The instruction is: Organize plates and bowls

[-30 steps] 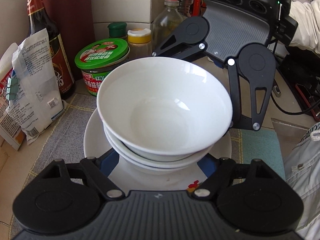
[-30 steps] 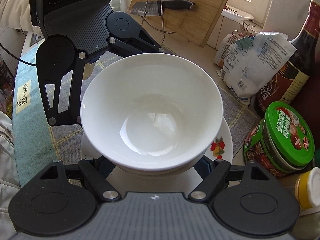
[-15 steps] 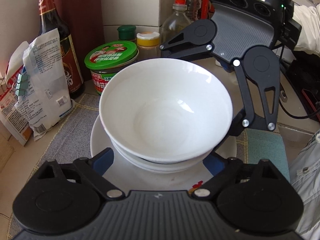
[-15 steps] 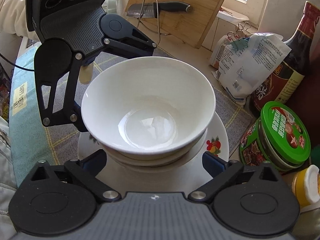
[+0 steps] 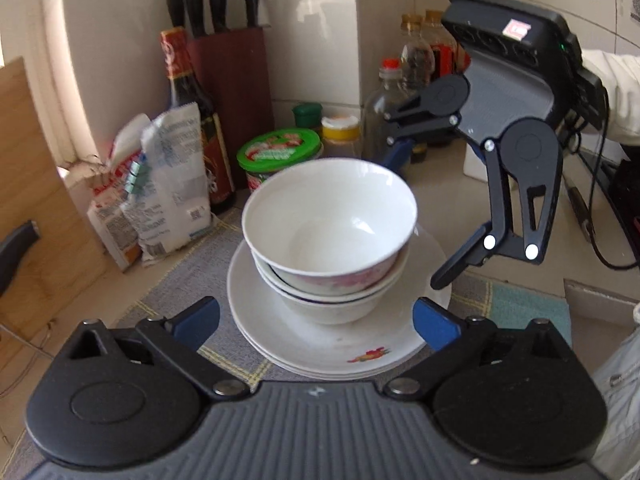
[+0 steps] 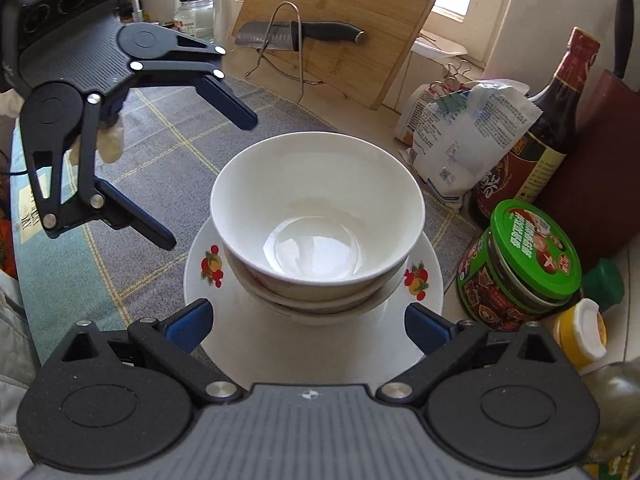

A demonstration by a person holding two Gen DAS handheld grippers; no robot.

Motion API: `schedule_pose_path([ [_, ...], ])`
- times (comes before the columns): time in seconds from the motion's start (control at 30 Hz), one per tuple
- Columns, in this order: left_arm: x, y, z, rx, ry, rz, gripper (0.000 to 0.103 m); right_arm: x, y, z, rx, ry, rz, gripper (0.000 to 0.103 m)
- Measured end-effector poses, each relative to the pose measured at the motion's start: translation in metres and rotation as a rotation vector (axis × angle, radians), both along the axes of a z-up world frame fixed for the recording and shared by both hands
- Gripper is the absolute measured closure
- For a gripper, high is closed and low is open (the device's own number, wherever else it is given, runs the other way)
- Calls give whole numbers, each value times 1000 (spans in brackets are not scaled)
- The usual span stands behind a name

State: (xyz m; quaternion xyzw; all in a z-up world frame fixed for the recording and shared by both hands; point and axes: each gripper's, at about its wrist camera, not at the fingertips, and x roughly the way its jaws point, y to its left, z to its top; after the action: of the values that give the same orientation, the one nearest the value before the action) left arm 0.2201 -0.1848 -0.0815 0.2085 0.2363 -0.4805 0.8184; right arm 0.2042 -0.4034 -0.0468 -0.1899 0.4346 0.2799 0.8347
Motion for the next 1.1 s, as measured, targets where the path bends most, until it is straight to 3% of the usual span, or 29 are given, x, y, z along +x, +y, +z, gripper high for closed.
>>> schedule_pose_path([
  [0.17, -25, 21, 13, -111, -162, 152, 1, -13, 13, 12, -41, -9, -213, 0],
  [0.33, -38, 41, 24, -193, -81, 298, 1, -29, 39, 25, -42, 5, -475, 0],
  [0.5, -49, 54, 32, -136, 2, 428, 1, -52, 65, 39, -45, -8, -786, 0],
  [0.6, -57, 65, 36, -110, 45, 479, 1, -75, 82, 48, -40, -51, -894, 0],
  [0.83, -75, 75, 50, -78, 73, 504, 1, -111, 112, 66, 30, -102, -1010, 0],
  [1.1, -87, 81, 58, -71, 57, 548, 1, -123, 122, 70, 61, -127, -1064, 0],
])
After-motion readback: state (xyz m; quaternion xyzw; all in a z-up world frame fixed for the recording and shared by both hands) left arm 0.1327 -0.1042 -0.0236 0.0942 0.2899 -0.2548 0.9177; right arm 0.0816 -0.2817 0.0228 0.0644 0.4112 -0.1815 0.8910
